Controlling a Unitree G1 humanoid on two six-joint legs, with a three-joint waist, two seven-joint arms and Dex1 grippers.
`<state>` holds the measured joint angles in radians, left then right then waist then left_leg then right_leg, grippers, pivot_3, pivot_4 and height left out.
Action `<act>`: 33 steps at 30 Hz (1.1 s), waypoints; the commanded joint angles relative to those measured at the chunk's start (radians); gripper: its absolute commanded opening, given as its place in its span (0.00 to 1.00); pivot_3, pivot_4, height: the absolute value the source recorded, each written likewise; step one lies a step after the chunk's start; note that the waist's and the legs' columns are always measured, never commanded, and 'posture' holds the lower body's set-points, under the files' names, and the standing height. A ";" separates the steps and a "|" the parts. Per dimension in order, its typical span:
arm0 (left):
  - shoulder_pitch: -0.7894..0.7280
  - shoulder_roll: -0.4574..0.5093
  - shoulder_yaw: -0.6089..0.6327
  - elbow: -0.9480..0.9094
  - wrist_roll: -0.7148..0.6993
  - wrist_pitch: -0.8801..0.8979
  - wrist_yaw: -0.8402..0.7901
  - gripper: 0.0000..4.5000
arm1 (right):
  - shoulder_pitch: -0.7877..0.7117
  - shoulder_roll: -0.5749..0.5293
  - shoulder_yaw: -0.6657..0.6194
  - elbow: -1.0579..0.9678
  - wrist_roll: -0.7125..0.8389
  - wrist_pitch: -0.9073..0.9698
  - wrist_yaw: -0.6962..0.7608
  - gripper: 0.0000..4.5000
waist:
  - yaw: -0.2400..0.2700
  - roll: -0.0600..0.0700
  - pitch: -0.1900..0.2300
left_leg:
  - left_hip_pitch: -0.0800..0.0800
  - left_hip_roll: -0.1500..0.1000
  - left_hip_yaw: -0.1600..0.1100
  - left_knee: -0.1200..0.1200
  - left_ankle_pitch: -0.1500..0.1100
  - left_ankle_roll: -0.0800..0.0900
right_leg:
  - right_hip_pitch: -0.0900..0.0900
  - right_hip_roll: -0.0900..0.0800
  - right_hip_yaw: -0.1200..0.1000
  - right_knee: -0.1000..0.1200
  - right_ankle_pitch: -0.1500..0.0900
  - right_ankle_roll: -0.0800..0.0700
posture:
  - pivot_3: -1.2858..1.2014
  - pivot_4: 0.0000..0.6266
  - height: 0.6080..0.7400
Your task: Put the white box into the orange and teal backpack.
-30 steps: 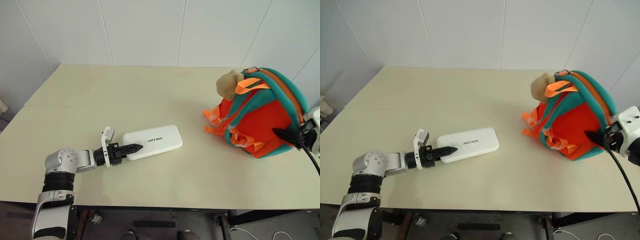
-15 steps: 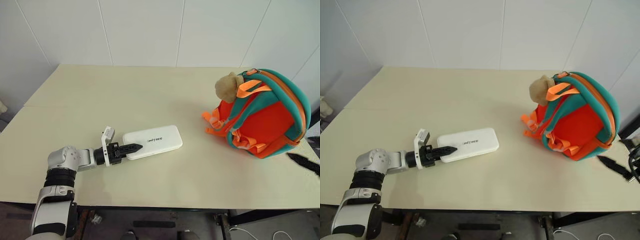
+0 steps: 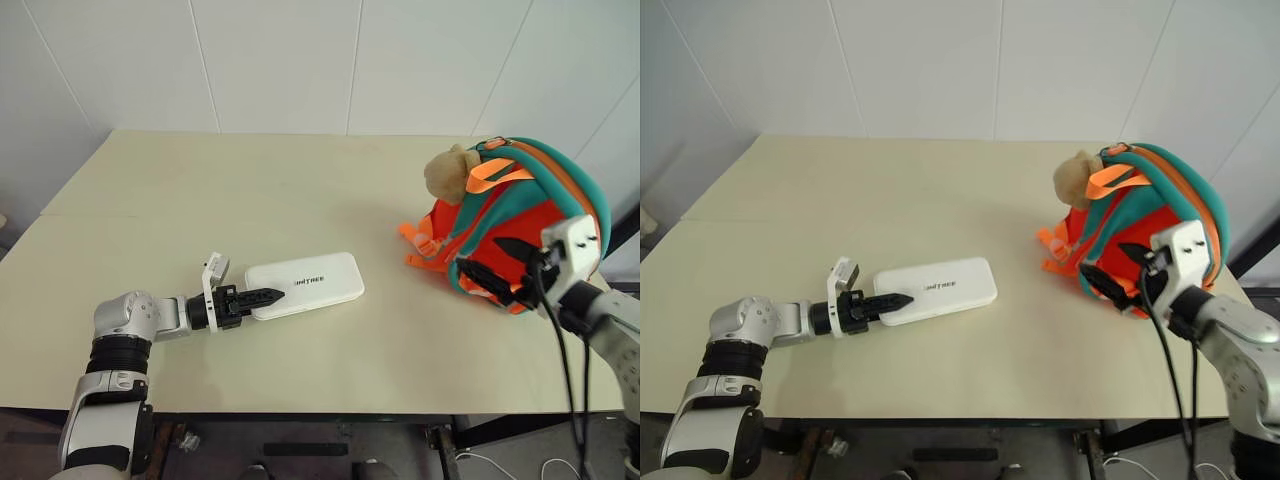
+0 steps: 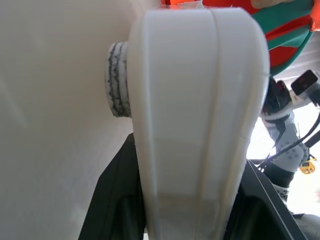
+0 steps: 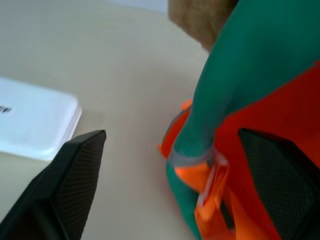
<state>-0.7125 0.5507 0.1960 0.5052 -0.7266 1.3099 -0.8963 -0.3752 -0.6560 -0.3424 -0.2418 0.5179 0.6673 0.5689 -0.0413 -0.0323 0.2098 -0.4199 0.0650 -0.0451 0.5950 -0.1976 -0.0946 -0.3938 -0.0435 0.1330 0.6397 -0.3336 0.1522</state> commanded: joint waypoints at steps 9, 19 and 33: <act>0.080 -0.010 0.129 -0.142 -0.049 0.048 0.114 0.30 | -0.273 0.180 0.139 0.367 -0.195 -0.282 -0.129 0.91 | -0.014 0.000 0.000 | 0.000 0.000 0.000 0.000 0.000 -0.001 | -0.001 0.000 0.000 0.004 -0.001 0.000 | 0.52 0.24 1.00; 0.107 0.024 0.205 -0.189 -0.075 0.037 0.154 0.30 | -0.275 0.202 0.210 0.279 -0.020 -0.355 0.237 0.16 | -0.025 0.000 0.000 | 0.001 0.000 0.000 0.000 0.001 -0.001 | -0.001 0.000 0.000 0.005 -0.001 0.000 | 0.52 0.24 1.00; 0.268 0.194 0.368 -0.363 -0.197 -0.084 -0.012 0.30 | -0.326 0.012 0.289 -0.076 0.632 0.366 0.539 0.01 | -0.035 0.000 0.001 | -0.001 0.001 -0.001 -0.003 0.000 -0.001 | -0.003 0.000 -0.001 0.003 -0.003 -0.002 | 0.52 0.24 1.00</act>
<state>-0.4451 0.7308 0.5176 0.2170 -0.8797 1.2794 -0.8734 -0.6803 -0.6270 -0.0449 -0.2740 1.0886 1.0047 1.0759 -0.0759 -0.0323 0.2108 -0.4211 0.0663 -0.0458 0.5923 -0.1980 -0.0961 -0.3973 -0.0435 0.1313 0.6431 -0.3370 0.1497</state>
